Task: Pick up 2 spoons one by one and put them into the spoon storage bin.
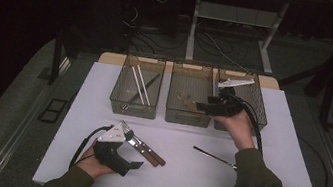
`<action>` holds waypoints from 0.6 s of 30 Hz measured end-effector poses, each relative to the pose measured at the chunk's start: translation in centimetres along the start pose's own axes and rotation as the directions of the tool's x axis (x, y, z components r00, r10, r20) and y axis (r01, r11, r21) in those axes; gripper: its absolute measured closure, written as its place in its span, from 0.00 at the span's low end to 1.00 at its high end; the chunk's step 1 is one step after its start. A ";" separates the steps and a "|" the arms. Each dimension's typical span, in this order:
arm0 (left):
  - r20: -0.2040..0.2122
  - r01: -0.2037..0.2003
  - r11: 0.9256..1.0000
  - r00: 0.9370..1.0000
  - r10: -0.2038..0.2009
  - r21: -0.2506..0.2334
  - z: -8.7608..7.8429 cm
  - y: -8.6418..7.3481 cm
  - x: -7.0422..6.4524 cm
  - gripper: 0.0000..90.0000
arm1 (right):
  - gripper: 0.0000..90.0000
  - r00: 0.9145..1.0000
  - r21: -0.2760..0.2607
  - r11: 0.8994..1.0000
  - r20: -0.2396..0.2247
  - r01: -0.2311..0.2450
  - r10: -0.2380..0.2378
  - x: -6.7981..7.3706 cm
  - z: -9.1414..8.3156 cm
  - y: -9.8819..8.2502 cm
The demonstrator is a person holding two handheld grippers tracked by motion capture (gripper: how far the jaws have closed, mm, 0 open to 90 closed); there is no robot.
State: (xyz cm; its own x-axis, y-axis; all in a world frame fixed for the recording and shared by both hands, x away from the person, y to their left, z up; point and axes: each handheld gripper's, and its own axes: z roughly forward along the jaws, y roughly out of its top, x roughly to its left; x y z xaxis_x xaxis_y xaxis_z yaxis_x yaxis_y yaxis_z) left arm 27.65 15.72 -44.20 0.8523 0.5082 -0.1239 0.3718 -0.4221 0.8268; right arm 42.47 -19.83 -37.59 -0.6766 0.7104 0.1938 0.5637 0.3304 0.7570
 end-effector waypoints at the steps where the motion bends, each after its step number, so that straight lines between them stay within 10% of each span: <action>1: 0.000 0.001 1.000 1.000 -0.001 0.000 0.0 0.0 0.0 0.00 | 0.38 1.000 0.000 1.000 -0.002 0.003 -0.003 0.1 -0.2 -0.2; 18: -0.002 -0.001 1.000 1.000 0.001 0.011 0.1 -0.1 0.1 0.00 | 0.31 0.997 -0.061 0.997 -0.062 0.047 -0.051 1.0 -4.8 -3.1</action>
State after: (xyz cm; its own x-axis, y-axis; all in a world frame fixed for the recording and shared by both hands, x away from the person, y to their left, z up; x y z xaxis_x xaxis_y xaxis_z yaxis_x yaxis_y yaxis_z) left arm 27.80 15.70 -44.34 0.8519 0.5093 -0.1222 0.3752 -0.4306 0.8209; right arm 37.78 -23.10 -36.70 -0.7324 0.6528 0.1935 0.5015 0.3251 0.8017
